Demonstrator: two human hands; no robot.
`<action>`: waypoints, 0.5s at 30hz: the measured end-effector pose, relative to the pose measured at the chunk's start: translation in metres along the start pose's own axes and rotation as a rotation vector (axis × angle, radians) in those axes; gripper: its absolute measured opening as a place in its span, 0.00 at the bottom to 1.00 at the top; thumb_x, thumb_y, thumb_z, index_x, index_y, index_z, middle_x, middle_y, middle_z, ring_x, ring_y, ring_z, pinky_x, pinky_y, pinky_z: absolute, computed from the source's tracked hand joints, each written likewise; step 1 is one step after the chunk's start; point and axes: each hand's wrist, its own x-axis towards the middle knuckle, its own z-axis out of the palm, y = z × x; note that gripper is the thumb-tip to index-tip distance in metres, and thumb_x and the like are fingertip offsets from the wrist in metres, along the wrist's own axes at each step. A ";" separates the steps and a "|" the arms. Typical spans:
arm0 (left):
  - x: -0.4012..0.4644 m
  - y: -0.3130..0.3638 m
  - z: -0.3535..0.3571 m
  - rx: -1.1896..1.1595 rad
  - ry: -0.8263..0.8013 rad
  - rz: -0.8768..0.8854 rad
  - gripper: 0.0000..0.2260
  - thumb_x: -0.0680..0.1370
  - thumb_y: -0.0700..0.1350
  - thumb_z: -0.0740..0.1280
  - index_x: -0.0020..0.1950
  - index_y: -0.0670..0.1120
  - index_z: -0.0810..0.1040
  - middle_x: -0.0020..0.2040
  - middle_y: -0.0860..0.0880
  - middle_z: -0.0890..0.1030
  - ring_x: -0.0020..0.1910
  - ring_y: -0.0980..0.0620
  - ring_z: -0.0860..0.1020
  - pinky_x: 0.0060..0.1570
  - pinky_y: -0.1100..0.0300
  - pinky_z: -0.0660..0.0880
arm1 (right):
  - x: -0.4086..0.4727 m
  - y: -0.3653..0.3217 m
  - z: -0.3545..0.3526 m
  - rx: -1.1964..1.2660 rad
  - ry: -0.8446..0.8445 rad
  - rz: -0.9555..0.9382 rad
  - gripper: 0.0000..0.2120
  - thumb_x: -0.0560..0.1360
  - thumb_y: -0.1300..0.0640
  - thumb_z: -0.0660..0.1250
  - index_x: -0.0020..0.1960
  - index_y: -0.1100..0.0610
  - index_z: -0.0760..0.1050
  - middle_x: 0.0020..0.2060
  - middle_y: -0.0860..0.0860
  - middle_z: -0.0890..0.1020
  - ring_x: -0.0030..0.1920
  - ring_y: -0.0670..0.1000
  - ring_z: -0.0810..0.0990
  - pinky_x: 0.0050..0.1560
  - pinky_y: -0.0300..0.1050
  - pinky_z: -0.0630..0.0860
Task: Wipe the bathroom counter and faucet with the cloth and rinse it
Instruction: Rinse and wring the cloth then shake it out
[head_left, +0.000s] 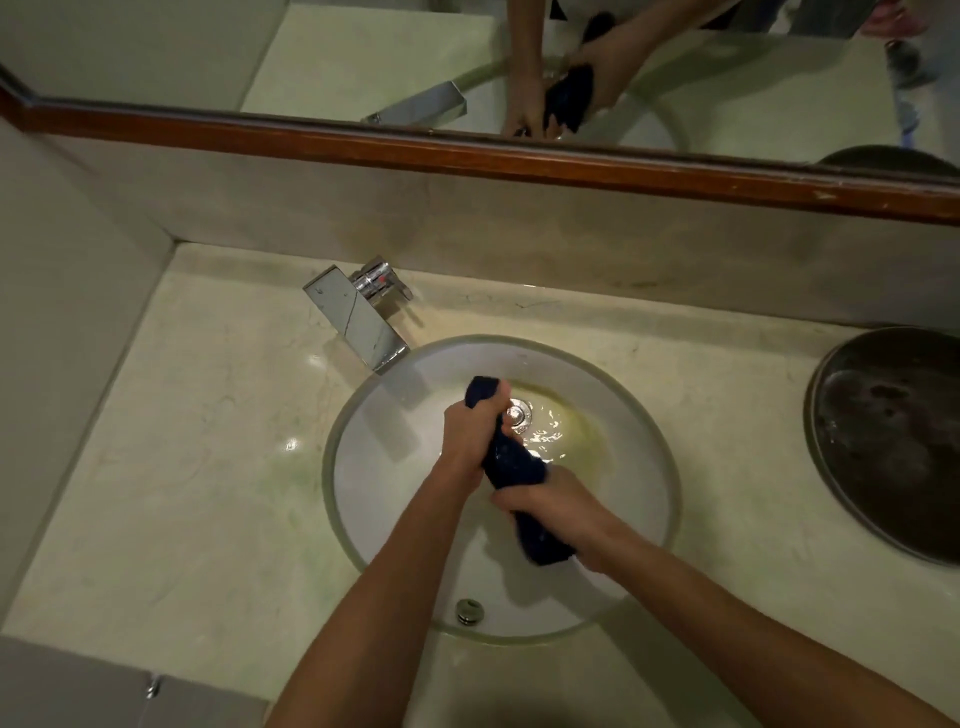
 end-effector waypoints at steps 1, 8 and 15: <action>0.008 -0.006 0.001 0.156 0.066 0.018 0.12 0.75 0.48 0.74 0.40 0.41 0.78 0.31 0.45 0.77 0.30 0.47 0.75 0.40 0.50 0.78 | 0.010 0.006 0.008 -0.146 0.093 -0.038 0.08 0.71 0.58 0.74 0.45 0.56 0.75 0.35 0.50 0.79 0.34 0.51 0.77 0.37 0.44 0.72; 0.031 -0.037 -0.008 0.936 0.192 0.133 0.05 0.73 0.37 0.67 0.48 0.43 0.79 0.45 0.44 0.81 0.44 0.43 0.79 0.42 0.57 0.73 | 0.052 0.045 0.048 -0.676 0.236 -0.110 0.22 0.73 0.55 0.69 0.63 0.58 0.65 0.48 0.55 0.81 0.42 0.55 0.80 0.39 0.47 0.76; 0.037 -0.036 -0.023 1.012 0.167 0.078 0.10 0.76 0.41 0.68 0.54 0.36 0.79 0.50 0.40 0.82 0.43 0.44 0.78 0.39 0.55 0.73 | 0.052 0.056 0.056 -0.706 0.219 -0.219 0.22 0.72 0.54 0.68 0.64 0.55 0.67 0.44 0.54 0.81 0.44 0.57 0.81 0.41 0.49 0.78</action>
